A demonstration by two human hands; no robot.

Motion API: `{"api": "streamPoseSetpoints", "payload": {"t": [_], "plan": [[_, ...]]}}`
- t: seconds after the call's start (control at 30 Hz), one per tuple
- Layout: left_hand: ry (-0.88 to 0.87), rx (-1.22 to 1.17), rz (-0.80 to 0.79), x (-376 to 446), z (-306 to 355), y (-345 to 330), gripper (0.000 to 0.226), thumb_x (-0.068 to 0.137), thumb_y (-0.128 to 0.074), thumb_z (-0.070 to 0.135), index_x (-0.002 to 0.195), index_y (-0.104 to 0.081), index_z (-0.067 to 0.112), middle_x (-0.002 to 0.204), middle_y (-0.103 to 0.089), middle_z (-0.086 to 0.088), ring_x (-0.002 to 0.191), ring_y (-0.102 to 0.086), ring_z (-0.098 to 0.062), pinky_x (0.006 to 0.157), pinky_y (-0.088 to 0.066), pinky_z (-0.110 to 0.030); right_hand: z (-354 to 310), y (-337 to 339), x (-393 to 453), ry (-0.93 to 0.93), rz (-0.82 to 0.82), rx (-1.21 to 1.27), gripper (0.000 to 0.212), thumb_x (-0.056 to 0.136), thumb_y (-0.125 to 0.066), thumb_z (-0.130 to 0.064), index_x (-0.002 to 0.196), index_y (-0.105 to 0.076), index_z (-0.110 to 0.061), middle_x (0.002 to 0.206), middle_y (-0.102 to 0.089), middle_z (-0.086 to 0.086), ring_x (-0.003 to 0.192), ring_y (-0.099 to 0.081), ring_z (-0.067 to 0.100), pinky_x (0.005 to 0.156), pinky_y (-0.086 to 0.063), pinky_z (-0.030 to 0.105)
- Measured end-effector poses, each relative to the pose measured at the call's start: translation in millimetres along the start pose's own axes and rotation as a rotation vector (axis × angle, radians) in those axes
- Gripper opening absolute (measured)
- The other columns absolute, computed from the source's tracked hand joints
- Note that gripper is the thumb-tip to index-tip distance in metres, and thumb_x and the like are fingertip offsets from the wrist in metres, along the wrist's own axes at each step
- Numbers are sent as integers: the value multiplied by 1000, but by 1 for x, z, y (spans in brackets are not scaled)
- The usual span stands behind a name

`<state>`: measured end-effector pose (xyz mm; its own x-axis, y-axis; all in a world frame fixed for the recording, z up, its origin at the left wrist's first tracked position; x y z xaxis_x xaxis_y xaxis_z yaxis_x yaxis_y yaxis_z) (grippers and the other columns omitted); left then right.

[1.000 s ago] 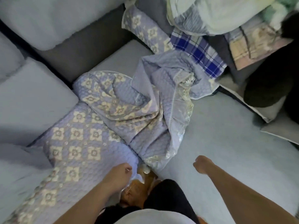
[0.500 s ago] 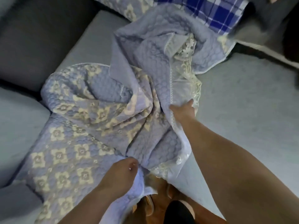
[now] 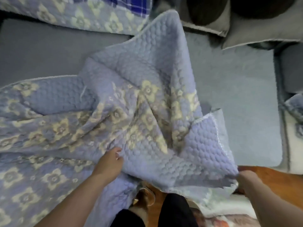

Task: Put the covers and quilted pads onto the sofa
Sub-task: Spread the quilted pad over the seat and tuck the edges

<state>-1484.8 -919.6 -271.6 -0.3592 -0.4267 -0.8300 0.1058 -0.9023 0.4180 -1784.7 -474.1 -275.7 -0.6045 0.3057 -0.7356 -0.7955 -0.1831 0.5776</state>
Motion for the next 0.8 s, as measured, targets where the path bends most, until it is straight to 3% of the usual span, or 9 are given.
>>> {"api": "streamPoseSetpoints", "payload": {"t": [0.13,0.2,0.27,0.37,0.43,0.53,0.6,0.67,0.8], "plan": [[-39,21,-45,4,26,-24,38,104,-46,23,143,-48,23,140,-53,-9,89,-54,-17,75,-40,-30,-18,45,-18,30,277,376,21,92,-57,-9,109,-63,2,124,-58,26,106,-60,41,88,-49,41],[-54,17,-43,11,41,-38,38,105,-46,23,143,-48,25,143,-53,-6,95,-60,-21,75,-40,-30,-55,71,-15,157,378,540,40,93,-54,-12,130,-54,3,130,-53,29,102,-58,41,85,-47,42],[-88,21,-68,22,59,-57,39,105,-45,24,144,-46,28,146,-51,-3,104,-62,-28,72,-41,-29,-107,94,-8,358,402,558,53,95,-56,-30,140,-49,-1,137,-51,27,120,-53,40,101,-43,42],[-149,6,-105,40,82,-86,47,104,-49,30,150,-38,34,154,-43,3,122,-55,-18,80,-43,-25,-178,97,26,531,272,603,95,78,-63,-69,147,-39,-9,142,-53,16,131,-50,32,111,-40,45],[-172,-7,-125,53,93,-105,54,103,-51,35,153,-33,40,159,-35,8,130,-48,-13,91,-45,-26,-211,91,44,551,228,691,111,67,-69,-69,150,-27,-8,145,-48,15,132,-49,33,110,-41,45],[-149,28,-95,66,107,-130,63,102,-52,33,156,-23,43,164,-20,8,144,-35,-16,109,-42,-36,-218,84,70,479,319,553,82,86,-65,-29,151,-22,-4,136,-49,25,125,-50,40,100,-42,42],[-110,86,-69,70,119,-146,67,101,-52,30,158,-19,42,167,-12,6,149,-26,-20,111,-39,-37,-192,97,90,447,300,398,44,91,-54,-10,134,-48,-1,123,-58,25,116,-57,40,89,-47,40],[-58,115,-80,65,140,-166,68,102,-52,31,158,-17,41,167,-7,7,152,-20,-21,108,-38,-34,-144,125,113,406,330,225,26,91,-54,-9,113,-64,0,117,-63,24,109,-62,40,87,-50,39],[-53,262,52,68,192,-195,65,95,-53,43,155,-28,35,163,-20,-4,148,-24,-31,117,-31,-44,-67,178,149,313,301,126,29,91,-51,-12,117,-61,-2,123,-63,23,115,-60,39,91,-49,36]]}}
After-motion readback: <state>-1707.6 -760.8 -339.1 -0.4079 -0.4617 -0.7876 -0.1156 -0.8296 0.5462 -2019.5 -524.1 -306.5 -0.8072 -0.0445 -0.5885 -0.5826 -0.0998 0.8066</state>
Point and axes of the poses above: each hand's wrist, its own x-axis towards the middle knuckle, its own y-axis out of the back of the hand, z = x × y, the point moved 8 cm from there along x, towards the middle knuckle
